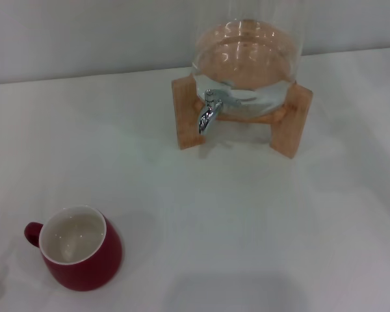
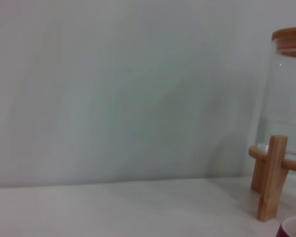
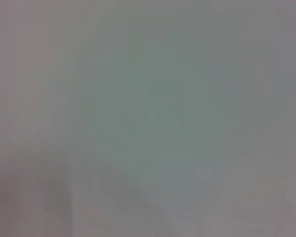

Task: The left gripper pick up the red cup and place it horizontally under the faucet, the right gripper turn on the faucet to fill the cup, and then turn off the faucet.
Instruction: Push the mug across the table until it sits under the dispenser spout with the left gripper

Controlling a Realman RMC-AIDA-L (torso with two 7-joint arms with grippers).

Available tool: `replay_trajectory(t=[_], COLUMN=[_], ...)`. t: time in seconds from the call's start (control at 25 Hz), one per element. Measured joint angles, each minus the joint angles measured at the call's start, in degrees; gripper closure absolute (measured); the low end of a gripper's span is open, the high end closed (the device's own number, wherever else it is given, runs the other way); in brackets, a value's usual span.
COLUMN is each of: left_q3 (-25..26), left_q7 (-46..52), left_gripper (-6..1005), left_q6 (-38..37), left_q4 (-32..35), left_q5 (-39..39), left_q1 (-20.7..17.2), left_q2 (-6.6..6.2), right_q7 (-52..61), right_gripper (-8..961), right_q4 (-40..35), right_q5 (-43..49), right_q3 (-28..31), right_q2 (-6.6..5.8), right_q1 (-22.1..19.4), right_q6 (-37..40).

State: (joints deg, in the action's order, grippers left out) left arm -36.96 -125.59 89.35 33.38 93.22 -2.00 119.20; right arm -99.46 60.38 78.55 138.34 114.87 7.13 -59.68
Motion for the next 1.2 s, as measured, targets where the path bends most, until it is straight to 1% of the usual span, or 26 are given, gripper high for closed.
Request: replay_trajectory(t=[0.32, 0.56, 1.2], left_q3=[-0.4, -0.5, -0.7], left_q7=[0.1, 0.0, 0.0], left_gripper=[142, 141, 166], left_q6=[-3.4, -5.6, -8.7], left_q4=[-0.3, -1.1, -0.9], left_q5=[-2.5, -4.7, -9.1], left_q1=[2.0, 4.2, 8.5], left_q2=[0.04, 0.06, 0.01], right_q7=[0.0, 0.0, -1.6], right_gripper=[318, 318, 319], right_q4=[0.0, 0.0, -0.5], right_q5=[-0.8, -1.0, -3.5], right_q3=[0.0, 0.0, 0.0], right_q2=[0.0, 0.0, 0.09], right_q1=[-0.2, -0.3, -0.4], right_q6=[-0.3, -0.5, -0.9])
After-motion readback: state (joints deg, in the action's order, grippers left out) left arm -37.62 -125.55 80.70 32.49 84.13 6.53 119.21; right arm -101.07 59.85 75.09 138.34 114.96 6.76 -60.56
